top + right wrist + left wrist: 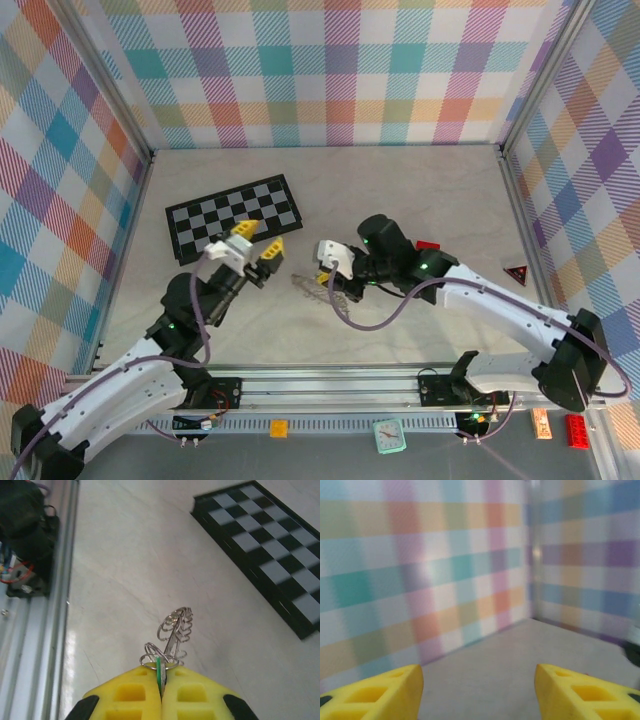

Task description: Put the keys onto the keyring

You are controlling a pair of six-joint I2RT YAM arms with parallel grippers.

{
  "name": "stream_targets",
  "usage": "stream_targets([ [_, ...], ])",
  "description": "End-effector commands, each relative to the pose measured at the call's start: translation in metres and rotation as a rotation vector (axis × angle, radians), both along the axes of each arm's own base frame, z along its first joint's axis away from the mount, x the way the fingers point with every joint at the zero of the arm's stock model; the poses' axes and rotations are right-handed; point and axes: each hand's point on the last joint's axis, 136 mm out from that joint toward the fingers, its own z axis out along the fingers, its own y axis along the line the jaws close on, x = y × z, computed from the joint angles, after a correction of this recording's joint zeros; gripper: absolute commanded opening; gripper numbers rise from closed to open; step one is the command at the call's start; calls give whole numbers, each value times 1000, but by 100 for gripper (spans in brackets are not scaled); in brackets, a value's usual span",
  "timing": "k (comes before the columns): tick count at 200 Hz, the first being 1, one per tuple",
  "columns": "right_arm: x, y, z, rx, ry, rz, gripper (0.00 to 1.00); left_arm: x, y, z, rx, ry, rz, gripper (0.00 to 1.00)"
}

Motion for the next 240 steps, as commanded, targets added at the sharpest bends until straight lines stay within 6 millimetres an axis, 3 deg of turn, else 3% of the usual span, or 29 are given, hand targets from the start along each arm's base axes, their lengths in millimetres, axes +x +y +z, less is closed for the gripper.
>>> stream_targets([
  [1, -15, 33, 29, 127, 34, 113, 0, 14, 57, 12, -82, 60, 300, 62],
  [17, -17, 49, 36, 216, 91, 147, 0, 15, 70, 13, -71, 86, 363, 64],
  [30, -15, 61, 31, 248, 138, 162, 0, 17, 77, 11, -60, 112, 402, 66],
  [51, -2, 73, 3, 214, 189, 132, 0, 20, 83, 6, -51, 143, 434, 68],
  [72, 23, 72, -23, 169, 229, 60, 0, 25, 85, 0, -50, 171, 450, 70],
  [125, 85, 31, -94, -88, 155, -111, 0, 38, 83, -22, -51, 239, 459, 72],
  [170, 107, -20, -151, -410, 23, -175, 0, 51, 84, -51, -36, 311, 484, 74],
  [193, 110, -37, -161, -491, -29, -189, 0, 56, 93, -67, -52, 345, 527, 74],
  [240, 117, -61, -172, -618, -106, -213, 10, 68, 106, -101, -19, 407, 595, 76],
])
